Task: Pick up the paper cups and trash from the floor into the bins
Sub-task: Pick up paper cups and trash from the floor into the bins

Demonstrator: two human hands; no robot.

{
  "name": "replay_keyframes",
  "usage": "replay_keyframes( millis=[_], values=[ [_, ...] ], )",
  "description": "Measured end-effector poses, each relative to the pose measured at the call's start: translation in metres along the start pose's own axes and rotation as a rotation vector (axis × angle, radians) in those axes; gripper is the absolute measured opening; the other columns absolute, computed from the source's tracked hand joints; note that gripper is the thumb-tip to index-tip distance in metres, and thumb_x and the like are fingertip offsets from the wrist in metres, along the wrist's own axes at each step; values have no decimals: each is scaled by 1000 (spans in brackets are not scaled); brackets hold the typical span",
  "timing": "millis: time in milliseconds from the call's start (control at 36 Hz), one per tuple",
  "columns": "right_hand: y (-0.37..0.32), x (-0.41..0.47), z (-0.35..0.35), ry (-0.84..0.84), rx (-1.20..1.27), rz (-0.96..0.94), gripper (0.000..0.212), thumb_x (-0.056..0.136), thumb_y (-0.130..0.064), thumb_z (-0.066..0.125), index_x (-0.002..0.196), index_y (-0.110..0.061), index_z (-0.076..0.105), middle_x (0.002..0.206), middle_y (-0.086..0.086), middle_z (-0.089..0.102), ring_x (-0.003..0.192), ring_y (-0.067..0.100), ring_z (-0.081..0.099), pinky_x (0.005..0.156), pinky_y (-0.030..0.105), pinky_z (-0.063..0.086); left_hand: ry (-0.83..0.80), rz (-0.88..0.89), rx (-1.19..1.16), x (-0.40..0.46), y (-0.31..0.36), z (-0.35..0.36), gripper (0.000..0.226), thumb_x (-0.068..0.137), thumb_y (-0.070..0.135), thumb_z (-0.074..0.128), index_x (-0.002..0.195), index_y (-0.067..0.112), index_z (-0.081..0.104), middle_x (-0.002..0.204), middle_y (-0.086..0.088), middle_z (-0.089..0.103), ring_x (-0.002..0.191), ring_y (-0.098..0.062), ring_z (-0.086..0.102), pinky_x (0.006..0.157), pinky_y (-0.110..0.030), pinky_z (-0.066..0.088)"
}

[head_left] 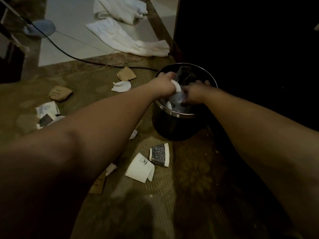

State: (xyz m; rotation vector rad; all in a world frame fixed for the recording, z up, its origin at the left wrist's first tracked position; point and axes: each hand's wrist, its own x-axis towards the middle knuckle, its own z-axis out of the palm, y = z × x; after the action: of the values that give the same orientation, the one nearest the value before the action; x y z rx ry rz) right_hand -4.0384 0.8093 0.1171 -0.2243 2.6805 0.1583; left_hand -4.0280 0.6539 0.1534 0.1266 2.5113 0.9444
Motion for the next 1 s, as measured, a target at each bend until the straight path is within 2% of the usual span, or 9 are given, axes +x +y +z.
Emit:
replay_keyframes(
  millis=[111,278,389,444,583,667,750,861,1000],
  values=[
    [11,1,-8,2,-25,19,81,76,-69,67,147,-40,40,159,2,26,145,30,22,116,49,17,-81,38,-74,1,2,-4,76,88,6,52,156,31,28,154,-11,37,123,-30,53,97,-40,53],
    [21,-9,-25,71,14,77,70,82,-54,69,144,-32,46,149,5,40,137,32,38,111,48,31,-73,106,-197,-5,4,-17,60,88,0,52,141,29,53,120,-3,60,90,-14,61,67,-20,51],
    [20,-21,-31,188,151,87,49,85,-38,69,131,-23,58,132,6,56,118,27,56,96,39,48,-9,144,-284,-10,-6,-28,53,87,3,57,136,24,58,123,1,60,108,-13,59,86,-22,51],
    [13,-25,-30,226,179,98,43,87,-37,69,127,-24,60,127,4,59,111,24,59,89,37,52,20,158,-332,-12,-16,-32,49,86,4,59,132,21,62,121,-2,64,105,-14,63,91,-26,53],
    [-23,-41,-32,323,164,56,37,92,-36,62,126,-20,61,124,4,59,112,25,58,90,36,49,94,204,-368,-28,-45,-42,40,87,8,60,124,21,67,108,3,68,87,0,60,68,-7,47],
    [-51,-52,-23,370,172,-12,37,93,-40,58,126,-22,60,121,0,59,109,20,57,84,32,47,135,190,-357,-45,-64,-42,33,87,13,62,118,23,69,103,6,69,94,-7,63,75,-14,48],
    [-101,-69,-6,322,192,-116,33,94,-39,57,122,-23,61,120,-2,56,107,19,58,81,32,48,159,166,-334,-78,-106,-45,29,90,15,61,117,22,68,92,10,64,85,-7,59,67,-12,44],
    [-128,-94,6,305,180,-179,33,96,-39,55,119,-18,62,117,3,58,109,23,56,90,41,49,185,123,-315,-110,-142,-40,31,92,13,59,122,19,66,104,3,63,97,-11,61,68,-11,43],
    [-176,-126,78,231,246,-287,29,94,-34,58,117,-16,65,116,2,60,110,19,54,92,40,48,134,61,-236,-159,-226,-7,25,91,16,58,114,22,66,92,5,61,77,-9,58,61,-20,42]
  ],
)
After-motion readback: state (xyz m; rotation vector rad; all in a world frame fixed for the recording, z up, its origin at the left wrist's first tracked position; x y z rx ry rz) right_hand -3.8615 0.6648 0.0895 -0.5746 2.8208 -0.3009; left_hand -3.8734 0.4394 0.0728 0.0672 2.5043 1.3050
